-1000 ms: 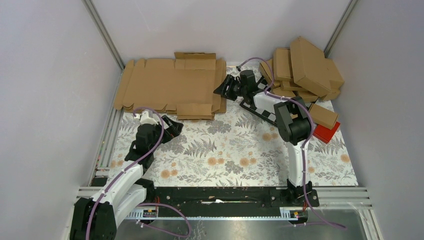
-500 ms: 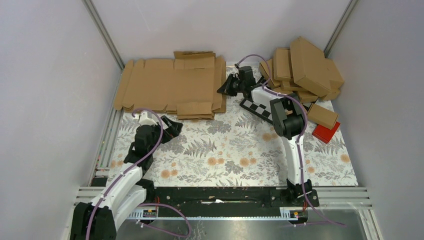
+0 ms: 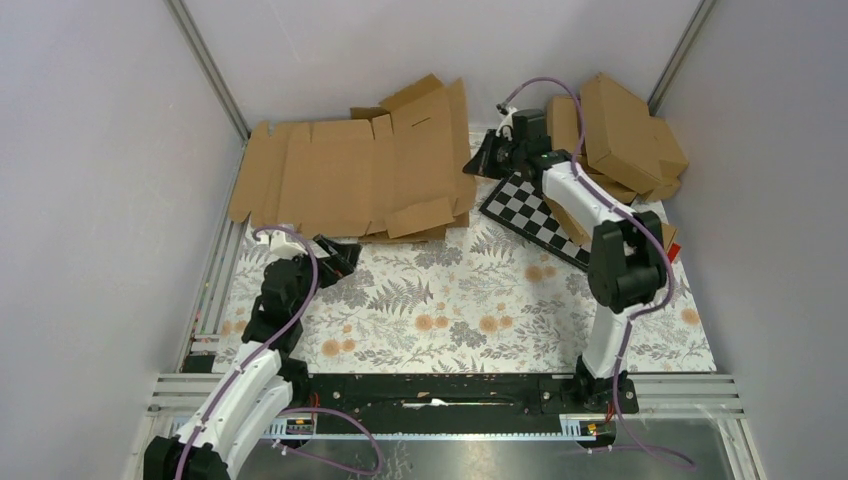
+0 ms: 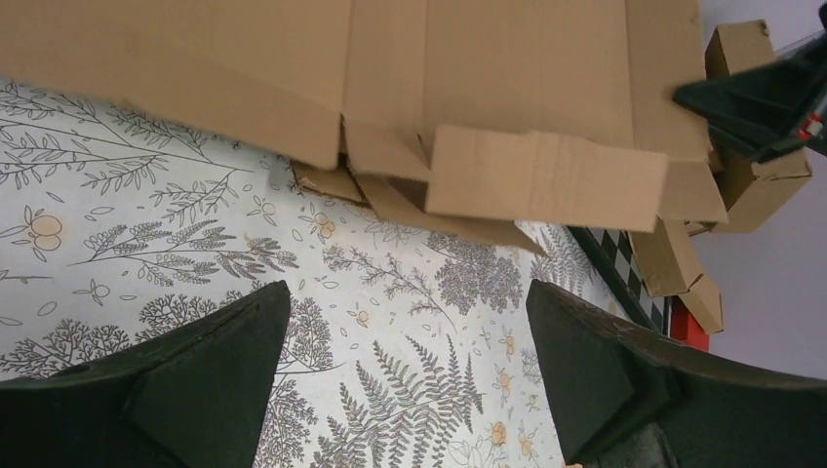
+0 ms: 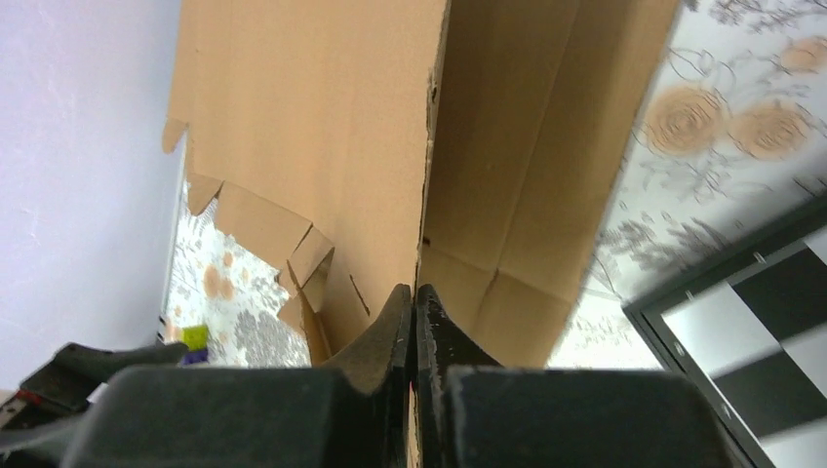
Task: Fold the paper box
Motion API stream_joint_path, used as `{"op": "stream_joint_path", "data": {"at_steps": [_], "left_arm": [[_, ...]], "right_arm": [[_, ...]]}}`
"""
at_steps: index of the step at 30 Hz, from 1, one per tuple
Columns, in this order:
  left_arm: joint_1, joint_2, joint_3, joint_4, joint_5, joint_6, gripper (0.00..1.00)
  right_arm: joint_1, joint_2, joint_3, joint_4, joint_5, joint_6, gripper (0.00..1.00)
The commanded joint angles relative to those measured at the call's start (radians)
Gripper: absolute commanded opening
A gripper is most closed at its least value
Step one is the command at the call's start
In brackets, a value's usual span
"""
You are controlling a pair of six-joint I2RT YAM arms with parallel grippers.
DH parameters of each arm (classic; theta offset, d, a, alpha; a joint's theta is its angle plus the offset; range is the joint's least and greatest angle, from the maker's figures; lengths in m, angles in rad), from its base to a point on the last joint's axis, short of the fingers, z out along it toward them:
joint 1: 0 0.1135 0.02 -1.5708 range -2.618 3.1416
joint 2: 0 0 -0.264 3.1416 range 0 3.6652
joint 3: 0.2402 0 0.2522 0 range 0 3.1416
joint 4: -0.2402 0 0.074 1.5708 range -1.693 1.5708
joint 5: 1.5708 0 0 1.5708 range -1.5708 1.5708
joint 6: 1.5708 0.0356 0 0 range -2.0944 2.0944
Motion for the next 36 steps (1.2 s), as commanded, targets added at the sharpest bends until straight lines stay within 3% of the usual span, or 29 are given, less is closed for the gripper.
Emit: {"op": "stream_joint_path", "data": {"at_steps": [1,9,17,21,24,28,36], "left_arm": [[0.002,-0.033,0.014,0.006,-0.033,-0.02,0.99],[0.003,0.06,0.141,-0.057,-0.12,0.024,0.99],[0.009,0.141,0.183,0.005,-0.258,0.045,0.99],[0.017,0.233,0.249,-0.081,-0.338,0.057,0.99],[0.021,0.299,0.289,-0.142,-0.38,0.051,0.99],[0.045,0.407,0.31,-0.148,-0.336,0.056,0.99],[0.192,0.666,0.295,0.021,-0.018,0.089,0.99]], "right_arm": [[0.012,-0.116,-0.027,-0.301,0.058,-0.134,0.0],[0.051,-0.346,-0.268,-0.377,0.262,-0.096,0.0],[0.066,-0.643,-0.504,-0.41,0.481,-0.034,0.0],[0.066,-0.815,-0.637,-0.375,0.595,-0.04,0.0],[0.066,-0.847,-0.666,-0.365,0.608,-0.059,0.0],[0.066,-0.8,-0.638,-0.374,0.555,-0.073,0.0],[0.066,-0.788,-0.638,-0.369,0.51,-0.096,0.03]]}}
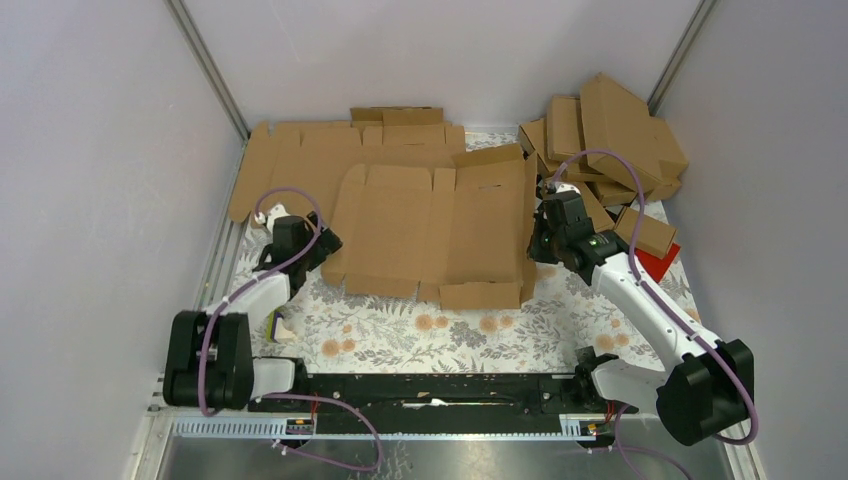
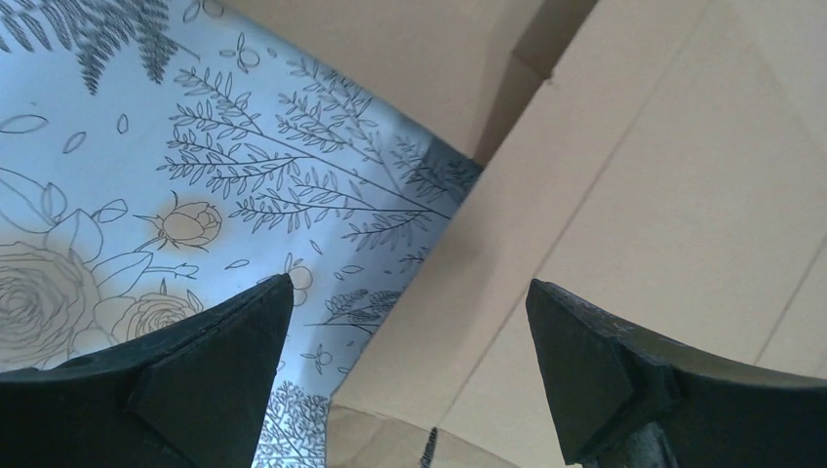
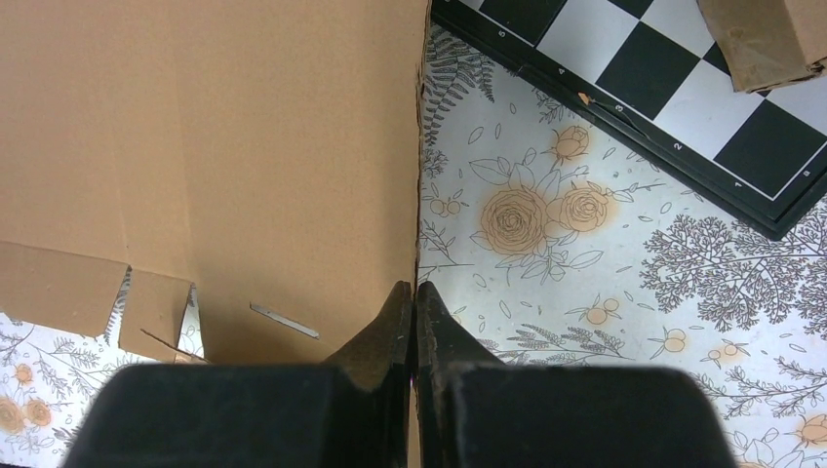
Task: Fold the paper box
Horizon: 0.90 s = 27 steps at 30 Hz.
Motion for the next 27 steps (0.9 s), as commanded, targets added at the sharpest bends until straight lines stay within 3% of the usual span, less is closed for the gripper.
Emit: {"op": "stream_joint_path", "data": {"at_steps": [1,5,9,16,18,20,25,27], "left_arm": [[0.06,0.09,0.011,0.148,0.196,0.043,0.99],[0.076,0.134,-0.013,0.264,0.341,0.044,0.99],[0.099,0.151,-0.029,0.349,0.467,0.032,0.88],[0.097,0.109,-0.125,0.582,0.639,-0.022,0.34],[0.098,0.103,-0.135,0.61,0.669,-0.039,0.15],[0.097,0.084,-0.136,0.599,0.674,-0.037,0.02],[0.083,-0.026,-0.151,0.567,0.651,-0.061,0.0],[0.03,-0.101,-0.144,0.525,0.61,-0.062,0.0]], "right_arm": [[0.005,-0.016,0.016,0.029,-0.018,-0.019,0.03],[0.005,-0.012,0.017,0.029,-0.039,-0.014,0.03],[0.005,0.001,0.021,0.027,-0.047,-0.01,0.03],[0.005,0.012,0.017,0.034,-0.04,-0.002,0.02],[0.005,0.007,0.011,0.045,-0.038,-0.002,0.02],[0.005,0.009,0.01,0.047,-0.027,-0.003,0.02],[0.005,0.011,0.002,0.052,-0.002,0.002,0.02],[0.005,0.006,-0.006,0.06,0.018,0.005,0.02]]}}
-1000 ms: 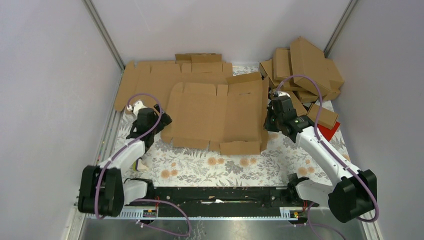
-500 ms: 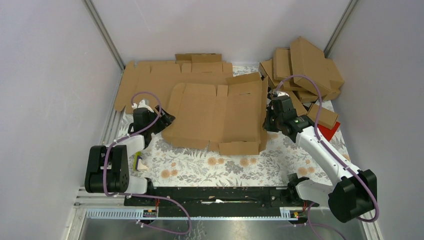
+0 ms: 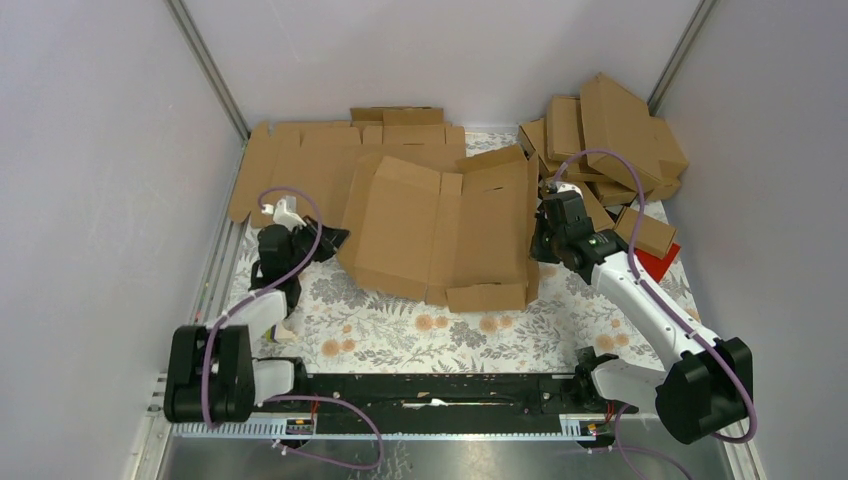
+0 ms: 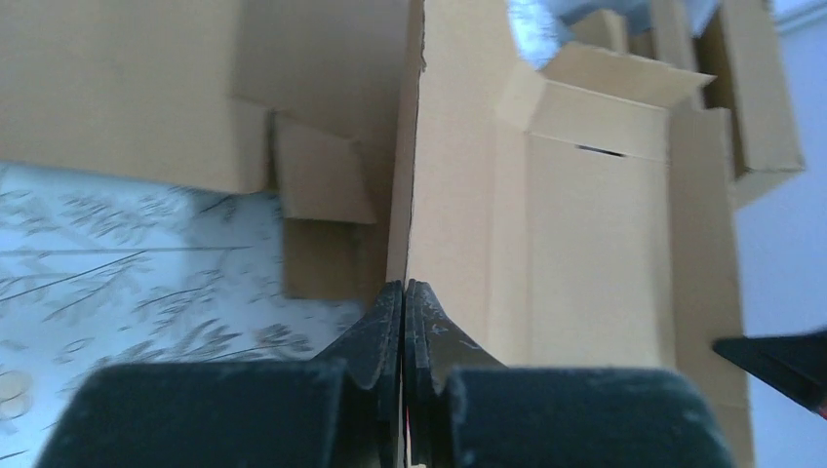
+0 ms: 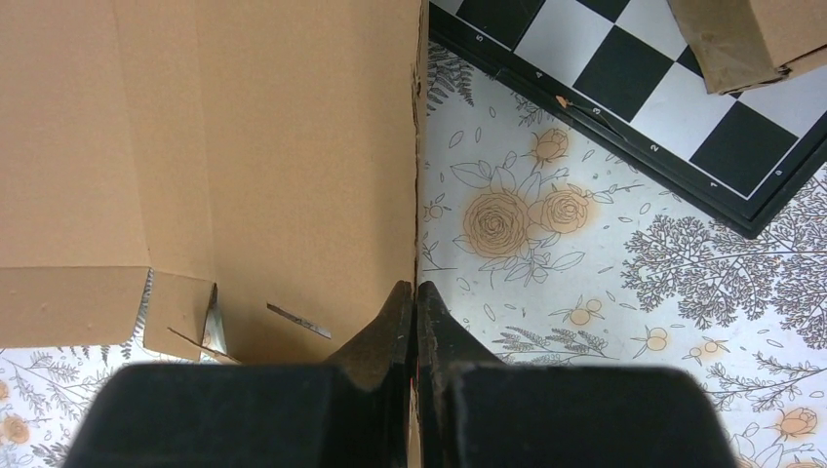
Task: Fold the paper box
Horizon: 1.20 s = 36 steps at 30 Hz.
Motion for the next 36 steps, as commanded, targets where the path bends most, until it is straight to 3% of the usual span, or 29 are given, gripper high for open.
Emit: {"op": "stream_joint_path", "data": {"at_steps": [1,6,14,17,22,27,31,36], "left_arm": [[-0.097,-0.168,0.012,-0.002,0.006,-0.036,0.0],[-0.17,-0.36,0.095,-0.159,-0.085,-0.023,0.0],[-0.222,-0.419,0.188,-0.27,0.007,-0.041,0.0],[-0.225,-0.423,0.201,-0.311,0.049,-0.033,0.0],[-0.225,-0.413,0.274,-0.462,0.064,0.027,0.0],[-0.225,-0.391,0.328,-0.538,0.069,0.074,0.0],[-0.225,-0.381,0.385,-0.649,0.063,0.127,0.0],[-0.225,-0.379,0.409,-0.704,0.065,0.162,0.0]], "right_arm": [[0.01,-0.005,-0.01,0.063,0.005,0.018,0.02],[0.01,-0.012,-0.016,0.086,-0.006,0.034,0.03],[0.01,0.064,-0.009,0.114,-0.217,0.028,0.09],[0.01,0.075,-0.023,0.115,-0.257,-0.024,0.19],[0.009,0.043,-0.073,0.159,-0.191,-0.078,0.43],[0.0,0.081,-0.061,0.171,-0.149,-0.082,0.56],[-0.033,0.105,-0.055,0.198,-0.151,-0.053,0.63],[-0.061,0.143,-0.069,0.254,-0.096,-0.023,0.63]]}}
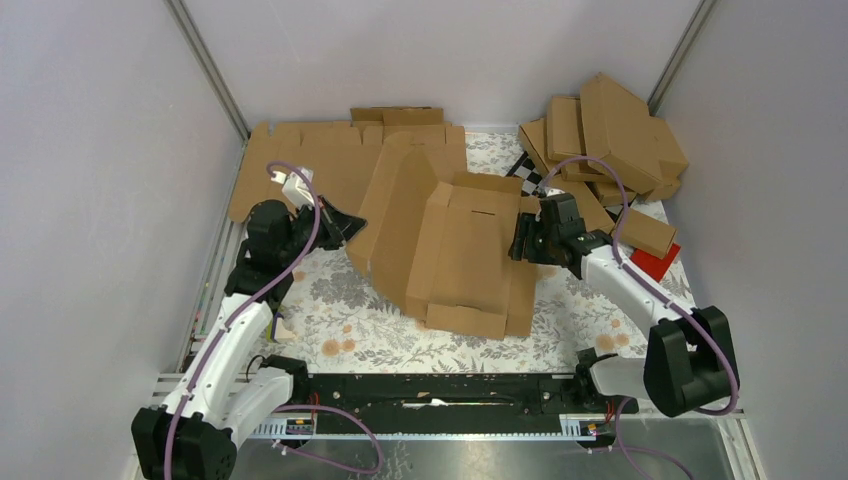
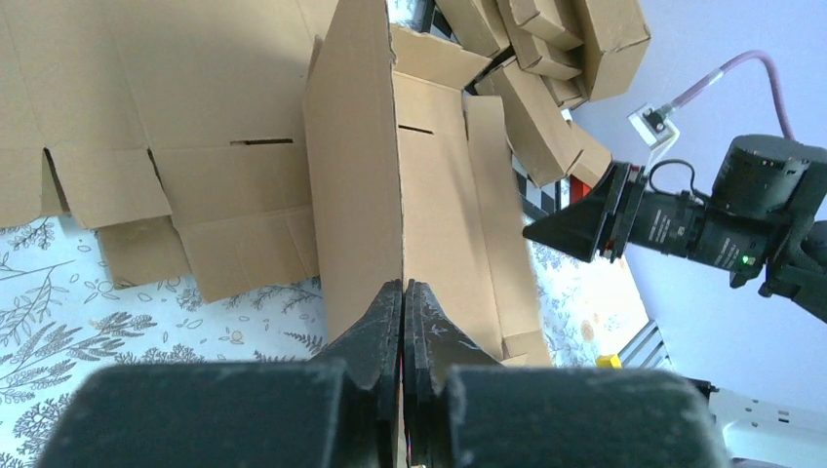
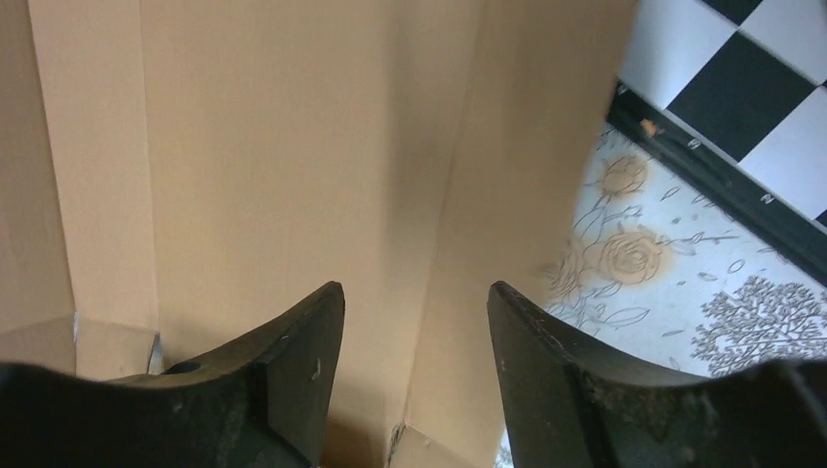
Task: Fold the paper box
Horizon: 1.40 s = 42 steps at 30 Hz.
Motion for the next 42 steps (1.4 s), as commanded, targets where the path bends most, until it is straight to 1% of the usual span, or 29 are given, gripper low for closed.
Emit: {"op": "stream_joint_path", "data": {"at_steps": [1,5,8,9,11,12,13,18,22,23,25,27,30,32,35,37,40,42], "left_arm": [[-0.005,0.0,0.053,-0.059,0.054,0.053,0.0],[-0.005,0.015,0.059,-0.058,0.085,0.047,0.0],[0.002,0.051,0.054,-0.003,0.161,-0.033,0.0],[0.003,0.065,0.051,0.025,0.189,-0.063,0.0],[0.003,0.079,0.046,0.064,0.218,-0.094,0.0],[0.003,0.077,0.046,0.064,0.21,-0.091,0.0],[0.003,0.069,0.047,0.052,0.187,-0.079,0.01],[0.003,0.002,0.055,-0.055,0.024,-0.003,0.01],[0.003,-0.017,0.063,-0.102,-0.045,0.03,0.01],[0.003,-0.013,0.068,-0.118,-0.061,0.041,0.01],[0.004,-0.007,0.074,-0.145,-0.095,0.059,0.0],[0.004,-0.004,0.075,-0.155,-0.115,0.068,0.0],[0.005,-0.005,0.076,-0.161,-0.123,0.075,0.0],[0.005,-0.005,0.082,-0.18,-0.147,0.083,0.0],[0.006,-0.001,0.101,-0.223,-0.188,0.108,0.0],[0.006,0.0,0.102,-0.235,-0.202,0.117,0.0],[0.007,-0.002,0.093,-0.221,-0.184,0.116,0.0],[0.006,0.0,0.092,-0.22,-0.177,0.115,0.0]], "right_arm": [[-0.022,0.045,0.014,0.083,0.094,0.025,0.62],[-0.032,0.11,0.039,0.085,0.11,0.036,0.57],[-0.035,0.139,0.046,0.091,0.113,0.044,0.57],[-0.037,0.141,0.044,0.089,0.129,0.048,0.62],[-0.047,0.123,0.036,0.076,0.161,0.053,0.73],[-0.054,0.106,0.025,0.071,0.171,0.054,0.79],[-0.064,0.083,0.011,0.07,0.171,0.054,0.81],[-0.144,-0.048,-0.067,0.046,0.117,0.064,0.86],[-0.184,-0.167,-0.151,0.042,0.11,0.121,0.9],[-0.189,-0.199,-0.175,0.044,0.121,0.145,0.94],[-0.197,-0.239,-0.213,0.062,0.116,0.182,0.96],[-0.204,-0.221,-0.224,0.064,0.094,0.194,0.96],[-0.226,-0.124,-0.225,0.066,0.043,0.2,0.96],[-0.26,-0.08,-0.246,0.086,-0.028,0.213,0.96],[-0.279,-0.085,-0.307,0.168,-0.086,0.237,0.95],[-0.281,-0.089,-0.324,0.187,-0.108,0.238,0.94],[-0.282,-0.081,-0.306,0.155,-0.135,0.222,0.93],[-0.283,-0.11,-0.291,0.109,-0.094,0.208,0.95]]}}
